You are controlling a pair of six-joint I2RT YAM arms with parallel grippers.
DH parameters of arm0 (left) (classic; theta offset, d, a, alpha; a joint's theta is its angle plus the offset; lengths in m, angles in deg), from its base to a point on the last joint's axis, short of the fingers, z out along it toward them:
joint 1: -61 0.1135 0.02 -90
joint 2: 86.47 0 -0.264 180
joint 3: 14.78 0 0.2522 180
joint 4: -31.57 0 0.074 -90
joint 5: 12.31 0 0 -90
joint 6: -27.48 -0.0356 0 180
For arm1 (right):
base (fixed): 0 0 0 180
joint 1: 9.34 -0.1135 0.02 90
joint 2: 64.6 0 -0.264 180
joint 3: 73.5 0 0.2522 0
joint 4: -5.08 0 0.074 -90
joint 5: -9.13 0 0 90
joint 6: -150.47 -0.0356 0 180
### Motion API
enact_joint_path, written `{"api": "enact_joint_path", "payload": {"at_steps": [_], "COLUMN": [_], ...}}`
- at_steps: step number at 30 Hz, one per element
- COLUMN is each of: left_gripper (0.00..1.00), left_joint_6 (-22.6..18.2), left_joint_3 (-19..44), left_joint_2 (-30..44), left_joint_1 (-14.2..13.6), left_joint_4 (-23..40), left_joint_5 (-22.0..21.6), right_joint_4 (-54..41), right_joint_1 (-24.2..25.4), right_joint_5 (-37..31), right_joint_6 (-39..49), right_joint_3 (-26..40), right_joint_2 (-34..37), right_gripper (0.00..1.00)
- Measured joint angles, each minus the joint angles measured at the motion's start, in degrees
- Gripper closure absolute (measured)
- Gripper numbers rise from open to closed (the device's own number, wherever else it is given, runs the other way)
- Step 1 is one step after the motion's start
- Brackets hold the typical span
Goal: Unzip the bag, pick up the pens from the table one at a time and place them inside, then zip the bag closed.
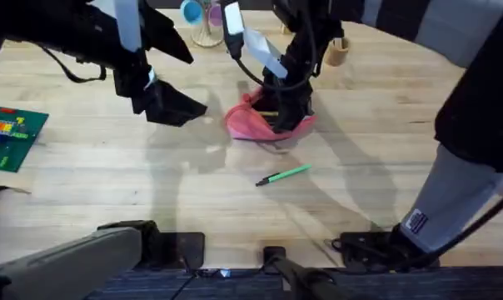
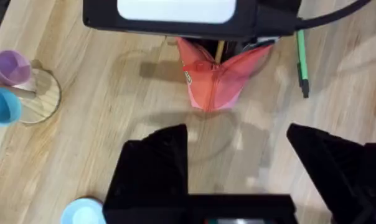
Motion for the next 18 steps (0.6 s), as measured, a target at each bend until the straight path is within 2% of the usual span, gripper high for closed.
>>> {"api": "enact_joint_path", "payload": {"at_steps": [13, 18], "left_gripper": [0.007, 0.007], "left_joint_6": [0.0, 0.0], "left_joint_3": [0.0, 0.0], "left_joint_2": [0.0, 0.0], "left_joint_1": [0.0, 0.0], "left_joint_4": [0.0, 0.0], "left_joint_5": [0.0, 0.0], "right_joint_4": [-5.2, -8.7], "right_joint_1": [1.2, 1.5], "right_joint_5": [-0.8, -0.8], "right_joint_6": [0.0, 0.0], "right_joint_3": [0.0, 0.0], "right_joint_2": [-13.9, -16.8], "right_gripper": [0.006, 0.006]}}
